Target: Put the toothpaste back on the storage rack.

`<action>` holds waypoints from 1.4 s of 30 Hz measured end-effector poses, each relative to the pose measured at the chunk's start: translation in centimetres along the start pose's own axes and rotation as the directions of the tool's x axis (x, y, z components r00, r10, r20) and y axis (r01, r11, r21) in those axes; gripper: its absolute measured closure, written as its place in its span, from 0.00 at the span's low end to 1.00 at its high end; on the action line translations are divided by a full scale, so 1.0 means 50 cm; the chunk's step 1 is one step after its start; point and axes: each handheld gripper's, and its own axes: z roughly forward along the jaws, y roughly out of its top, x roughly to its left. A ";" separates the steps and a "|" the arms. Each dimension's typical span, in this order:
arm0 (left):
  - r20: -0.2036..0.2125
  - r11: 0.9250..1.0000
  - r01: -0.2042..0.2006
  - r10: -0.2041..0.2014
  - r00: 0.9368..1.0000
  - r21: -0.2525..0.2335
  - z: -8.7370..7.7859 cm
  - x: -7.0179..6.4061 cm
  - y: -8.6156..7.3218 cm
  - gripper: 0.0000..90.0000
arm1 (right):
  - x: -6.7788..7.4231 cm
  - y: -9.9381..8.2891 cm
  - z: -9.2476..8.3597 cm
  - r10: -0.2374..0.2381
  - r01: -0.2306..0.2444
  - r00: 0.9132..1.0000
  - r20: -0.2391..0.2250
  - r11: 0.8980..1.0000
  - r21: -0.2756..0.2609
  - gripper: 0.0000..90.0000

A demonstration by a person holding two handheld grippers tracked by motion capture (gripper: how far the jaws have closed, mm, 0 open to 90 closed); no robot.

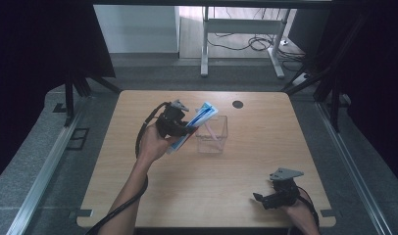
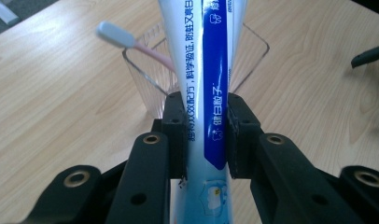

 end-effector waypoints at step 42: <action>-0.023 0.988 -0.033 0.030 0.999 -0.152 0.094 -0.011 0.129 0.81 | 0.000 0.000 -0.001 -0.002 0.002 1.000 -0.008 1.000 -0.008 0.00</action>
